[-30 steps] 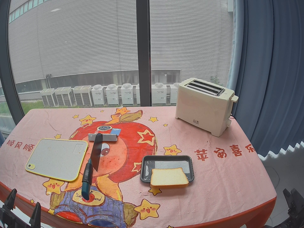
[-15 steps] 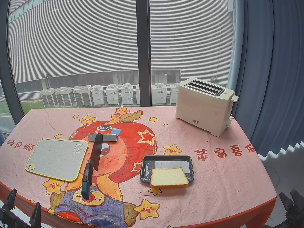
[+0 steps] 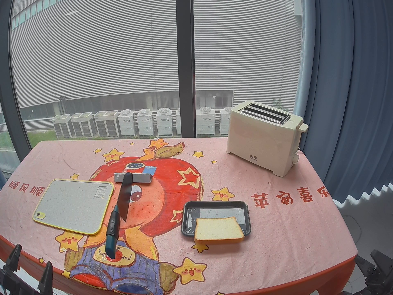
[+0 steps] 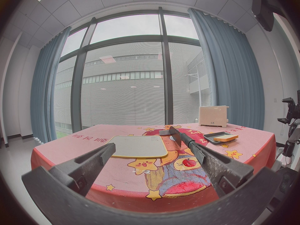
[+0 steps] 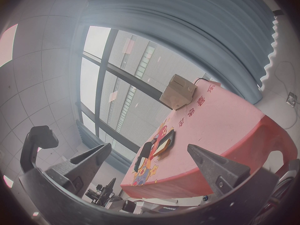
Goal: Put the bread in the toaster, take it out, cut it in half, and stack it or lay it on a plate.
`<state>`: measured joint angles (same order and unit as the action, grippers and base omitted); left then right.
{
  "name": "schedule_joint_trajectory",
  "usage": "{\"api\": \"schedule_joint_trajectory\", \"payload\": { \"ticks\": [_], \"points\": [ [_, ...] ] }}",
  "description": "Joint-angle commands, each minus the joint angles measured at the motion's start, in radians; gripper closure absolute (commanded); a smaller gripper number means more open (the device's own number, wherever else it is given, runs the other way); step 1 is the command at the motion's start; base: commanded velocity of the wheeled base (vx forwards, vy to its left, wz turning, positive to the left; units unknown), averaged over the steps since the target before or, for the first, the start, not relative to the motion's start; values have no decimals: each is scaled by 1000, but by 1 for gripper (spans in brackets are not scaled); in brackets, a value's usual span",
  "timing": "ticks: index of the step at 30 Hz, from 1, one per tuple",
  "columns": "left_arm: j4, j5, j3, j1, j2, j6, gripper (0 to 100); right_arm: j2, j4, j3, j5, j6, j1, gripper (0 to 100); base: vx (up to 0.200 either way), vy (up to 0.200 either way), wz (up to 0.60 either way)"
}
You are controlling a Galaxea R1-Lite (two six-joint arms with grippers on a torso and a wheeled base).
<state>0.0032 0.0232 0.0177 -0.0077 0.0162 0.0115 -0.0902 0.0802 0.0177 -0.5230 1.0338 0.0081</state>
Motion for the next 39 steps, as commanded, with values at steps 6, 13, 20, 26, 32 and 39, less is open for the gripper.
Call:
{"api": "schedule_joint_trajectory", "payload": {
  "ticks": [6,13,20,26,32,39],
  "points": [
    [0,0,-18,0,-16,1,0,-82,6,-15,-20,6,21,0,0,0,0],
    [0,0,-18,0,-16,1,0,-85,6,-15,-26,35,72,0,0,0,0],
    [0,0,-18,0,-16,1,0,-138,13,-15,-28,37,73,0,0,0,0],
    [0,0,-18,0,-16,1,0,-195,19,-15,-31,49,102,0,0,0,0],
    [0,0,-18,0,-16,-1,0,-263,69,-15,-32,49,108,0,0,0,0],
    [0,0,-18,0,-16,1,0,-418,173,-15,-32,54,150,0,0,0,0]
  ]
}}
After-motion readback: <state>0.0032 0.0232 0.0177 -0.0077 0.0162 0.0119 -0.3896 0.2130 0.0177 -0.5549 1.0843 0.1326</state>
